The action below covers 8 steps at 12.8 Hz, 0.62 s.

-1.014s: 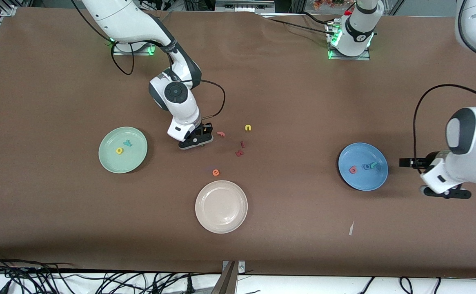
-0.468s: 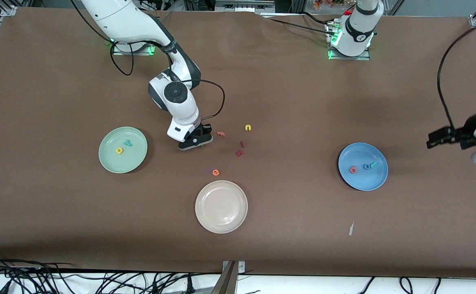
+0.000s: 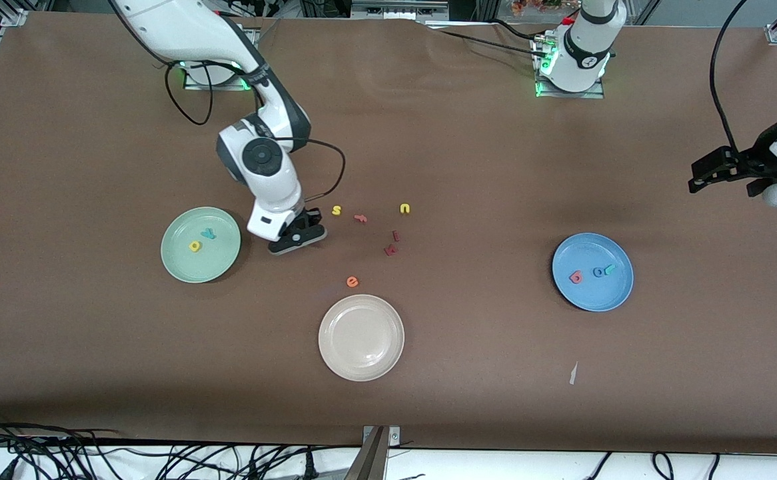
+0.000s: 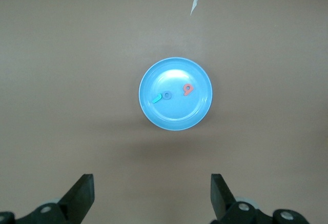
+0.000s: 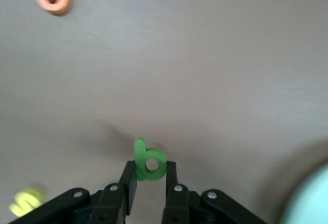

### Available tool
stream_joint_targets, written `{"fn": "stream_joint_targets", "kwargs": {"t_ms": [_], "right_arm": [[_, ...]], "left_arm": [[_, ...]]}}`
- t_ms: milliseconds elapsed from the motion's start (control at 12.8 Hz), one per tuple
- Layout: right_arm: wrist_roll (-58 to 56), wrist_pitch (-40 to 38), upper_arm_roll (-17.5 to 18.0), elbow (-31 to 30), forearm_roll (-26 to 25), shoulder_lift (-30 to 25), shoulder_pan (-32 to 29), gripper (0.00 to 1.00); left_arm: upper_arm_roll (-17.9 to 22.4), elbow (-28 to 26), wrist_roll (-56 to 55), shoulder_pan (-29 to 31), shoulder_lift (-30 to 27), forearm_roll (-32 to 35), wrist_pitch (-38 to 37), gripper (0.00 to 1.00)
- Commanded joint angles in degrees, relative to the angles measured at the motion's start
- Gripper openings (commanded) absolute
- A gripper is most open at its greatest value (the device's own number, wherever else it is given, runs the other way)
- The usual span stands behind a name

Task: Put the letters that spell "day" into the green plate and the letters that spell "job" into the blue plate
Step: 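Carry the green b to the green plate and open the right gripper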

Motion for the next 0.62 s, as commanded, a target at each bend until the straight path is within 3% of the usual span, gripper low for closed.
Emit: {"fn": "stream_joint_targets", "kwargs": {"t_ms": [0,312,390,546], "right_arm": [[-9.52,-1.41,0.38,-5.53,-0.14,-6.09,-5.75,0.19],[-19.74,-5.00,-4.97,-9.84,-0.06,-10.84,-7.53,0.20],[-20.54,-5.01,-5.59,-10.46,-0.06,-11.28,-7.70,0.26],[-20.20,-5.01,-5.60,-10.47,0.90,-11.46,-7.70,0.57]], "left_arm": [[0.33,-0.39,4.24,0.16,-0.19,-1.47,0.14,1.00],[-0.02,-0.39,4.96,-0.36,-0.28,-1.29,0.14,1.00],[-0.02,-0.31,5.05,-0.28,-0.28,-1.29,0.14,1.00],[-0.02,-0.30,5.05,-0.37,-0.28,-1.12,0.40,1.00]]}}
